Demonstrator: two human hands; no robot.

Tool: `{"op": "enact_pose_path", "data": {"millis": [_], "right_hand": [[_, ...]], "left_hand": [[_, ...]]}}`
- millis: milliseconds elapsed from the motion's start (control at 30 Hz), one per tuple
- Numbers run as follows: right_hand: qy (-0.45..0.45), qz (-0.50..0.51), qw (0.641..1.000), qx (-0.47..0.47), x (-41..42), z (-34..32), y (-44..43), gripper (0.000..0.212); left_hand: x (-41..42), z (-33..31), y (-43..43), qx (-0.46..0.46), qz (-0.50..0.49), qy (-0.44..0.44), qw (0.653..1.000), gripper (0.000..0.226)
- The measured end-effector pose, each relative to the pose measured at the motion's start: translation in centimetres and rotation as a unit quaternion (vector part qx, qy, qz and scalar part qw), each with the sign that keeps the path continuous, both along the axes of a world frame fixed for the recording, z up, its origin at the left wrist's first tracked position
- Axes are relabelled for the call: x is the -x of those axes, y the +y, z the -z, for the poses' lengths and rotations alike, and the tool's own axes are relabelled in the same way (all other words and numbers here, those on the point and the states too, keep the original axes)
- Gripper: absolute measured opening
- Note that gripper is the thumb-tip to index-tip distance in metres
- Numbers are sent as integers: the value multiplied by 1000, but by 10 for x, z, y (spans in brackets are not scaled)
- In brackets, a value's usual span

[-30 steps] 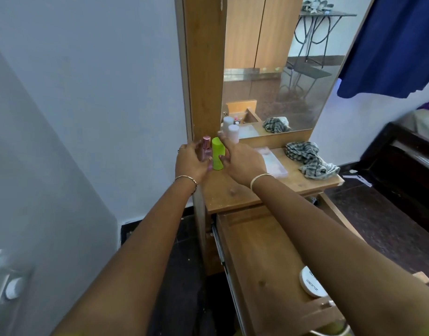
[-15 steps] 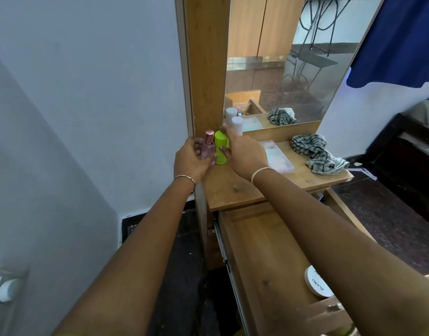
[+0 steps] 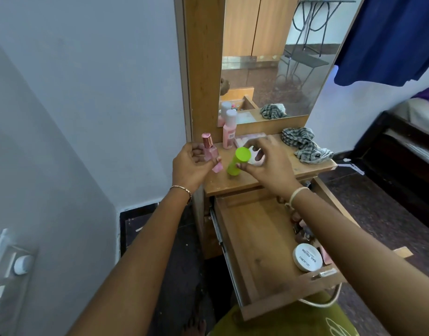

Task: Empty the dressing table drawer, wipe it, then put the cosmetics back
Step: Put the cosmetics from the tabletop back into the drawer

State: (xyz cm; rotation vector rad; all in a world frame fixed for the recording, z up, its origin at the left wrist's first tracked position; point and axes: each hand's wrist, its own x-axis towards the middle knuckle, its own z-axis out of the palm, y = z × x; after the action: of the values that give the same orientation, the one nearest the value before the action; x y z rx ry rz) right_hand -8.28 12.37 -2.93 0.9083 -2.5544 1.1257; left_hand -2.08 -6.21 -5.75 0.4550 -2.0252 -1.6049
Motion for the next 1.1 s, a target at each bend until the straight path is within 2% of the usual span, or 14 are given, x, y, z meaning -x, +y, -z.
{"op": "enact_pose_path", "data": {"millis": [200, 333, 433, 600, 833, 1000, 1100], "right_hand": [[-182, -69, 976, 97, -38, 3, 63, 39], [-250, -69, 963, 73, -56, 8, 100, 38], [-262, -61, 962, 46, -67, 15, 120, 37], [-256, -56, 965, -20, -76, 43, 141, 41], [-230, -48, 967, -104, -84, 62, 159, 36], [-204, -54, 964, -164, -88, 63, 165, 39], [-200, -62, 958, -197, -89, 62, 167, 41]], "left_hand": [[-36, -4, 40, -2, 75, -29, 997, 51], [-56, 5, 70, 14, 139, -62, 988, 50], [-69, 16, 91, 24, 198, -74, 977, 45], [-87, 38, 111, 102, 269, -106, 952, 47], [-95, 60, 134, 194, 262, -140, 935, 44], [-95, 72, 146, 293, 262, -171, 903, 40], [-95, 76, 151, 306, 271, -185, 893, 40]]}}
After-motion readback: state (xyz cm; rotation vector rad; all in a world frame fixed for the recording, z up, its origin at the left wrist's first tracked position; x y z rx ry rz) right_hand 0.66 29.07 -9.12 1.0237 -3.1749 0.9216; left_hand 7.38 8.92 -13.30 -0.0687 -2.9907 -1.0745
